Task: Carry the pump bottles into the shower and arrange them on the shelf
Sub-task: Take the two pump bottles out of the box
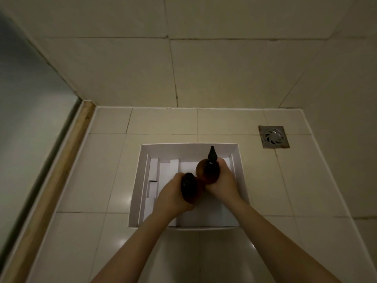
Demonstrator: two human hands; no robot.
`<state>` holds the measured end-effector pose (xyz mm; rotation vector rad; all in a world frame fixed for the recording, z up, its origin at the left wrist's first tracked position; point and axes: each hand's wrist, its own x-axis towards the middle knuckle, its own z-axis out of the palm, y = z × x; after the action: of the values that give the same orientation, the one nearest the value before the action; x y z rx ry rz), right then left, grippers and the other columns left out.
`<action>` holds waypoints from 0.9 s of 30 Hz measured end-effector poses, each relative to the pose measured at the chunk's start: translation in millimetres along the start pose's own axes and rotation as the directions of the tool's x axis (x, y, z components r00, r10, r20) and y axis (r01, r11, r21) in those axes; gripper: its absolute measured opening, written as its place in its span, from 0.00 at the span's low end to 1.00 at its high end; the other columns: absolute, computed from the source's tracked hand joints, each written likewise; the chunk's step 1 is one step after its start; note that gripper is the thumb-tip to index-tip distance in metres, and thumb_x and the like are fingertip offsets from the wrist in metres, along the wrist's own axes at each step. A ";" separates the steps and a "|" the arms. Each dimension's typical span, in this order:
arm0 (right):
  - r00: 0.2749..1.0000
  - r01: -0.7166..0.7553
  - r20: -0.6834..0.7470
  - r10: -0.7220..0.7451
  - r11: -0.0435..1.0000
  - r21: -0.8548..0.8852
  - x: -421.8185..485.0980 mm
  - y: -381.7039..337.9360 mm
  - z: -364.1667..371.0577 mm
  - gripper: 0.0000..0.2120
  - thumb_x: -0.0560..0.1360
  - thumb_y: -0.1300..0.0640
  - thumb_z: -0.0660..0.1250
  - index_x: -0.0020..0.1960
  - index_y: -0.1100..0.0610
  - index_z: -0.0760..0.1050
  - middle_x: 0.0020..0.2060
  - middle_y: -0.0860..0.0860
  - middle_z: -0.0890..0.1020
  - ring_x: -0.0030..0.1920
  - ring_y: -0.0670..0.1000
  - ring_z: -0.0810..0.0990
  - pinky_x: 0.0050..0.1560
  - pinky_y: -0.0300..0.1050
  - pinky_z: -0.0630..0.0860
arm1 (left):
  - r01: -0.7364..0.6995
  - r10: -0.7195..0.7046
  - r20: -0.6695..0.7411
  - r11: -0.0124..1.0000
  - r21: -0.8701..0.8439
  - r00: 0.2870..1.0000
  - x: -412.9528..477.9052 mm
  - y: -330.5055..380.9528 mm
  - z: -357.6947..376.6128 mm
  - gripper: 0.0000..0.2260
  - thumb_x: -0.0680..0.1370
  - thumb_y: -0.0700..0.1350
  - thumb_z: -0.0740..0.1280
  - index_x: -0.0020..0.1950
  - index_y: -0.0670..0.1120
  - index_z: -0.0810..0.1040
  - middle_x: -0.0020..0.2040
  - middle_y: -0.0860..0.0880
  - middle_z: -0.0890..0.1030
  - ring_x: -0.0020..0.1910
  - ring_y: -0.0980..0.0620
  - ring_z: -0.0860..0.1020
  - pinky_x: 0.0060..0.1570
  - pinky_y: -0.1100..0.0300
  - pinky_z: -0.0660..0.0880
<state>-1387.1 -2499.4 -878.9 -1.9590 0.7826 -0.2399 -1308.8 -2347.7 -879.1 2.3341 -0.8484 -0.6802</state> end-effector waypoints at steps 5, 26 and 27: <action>0.995 0.101 -0.007 -0.100 0.994 0.042 -9.1 -17.3 -18.6 0.28 0.56 0.47 0.78 0.50 0.35 0.67 0.48 0.39 0.77 0.50 0.40 0.77 0.50 0.38 0.77 | 0.019 -0.046 -0.096 0.964 -0.264 0.994 -17.4 0.1 -25.1 0.32 0.57 0.54 0.79 0.58 0.49 0.73 0.52 0.54 0.78 0.52 0.59 0.77 0.51 0.61 0.77; 0.970 0.239 -0.093 -0.223 0.941 0.238 -58.6 -169.4 -160.4 0.35 0.52 0.51 0.82 0.52 0.31 0.69 0.51 0.33 0.76 0.53 0.36 0.75 0.44 0.31 0.72 | -0.219 -0.016 -0.333 0.724 -0.655 0.943 -86.0 113.5 -222.1 0.32 0.54 0.48 0.78 0.58 0.55 0.77 0.53 0.54 0.82 0.52 0.58 0.80 0.48 0.62 0.75; 0.970 0.241 -0.090 -0.225 0.939 0.245 -57.9 -174.7 -165.0 0.35 0.51 0.50 0.81 0.52 0.32 0.70 0.52 0.35 0.76 0.53 0.38 0.75 0.44 0.32 0.72 | -0.223 -0.010 -0.331 0.718 -0.659 0.944 -86.4 117.5 -227.3 0.33 0.54 0.48 0.78 0.59 0.53 0.77 0.52 0.53 0.82 0.52 0.57 0.81 0.49 0.61 0.76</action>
<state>-1436.1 -2527.4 -638.3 -1.8033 0.5262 -0.5192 -1274.3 -2289.3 -617.6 1.6240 -0.4594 -0.4461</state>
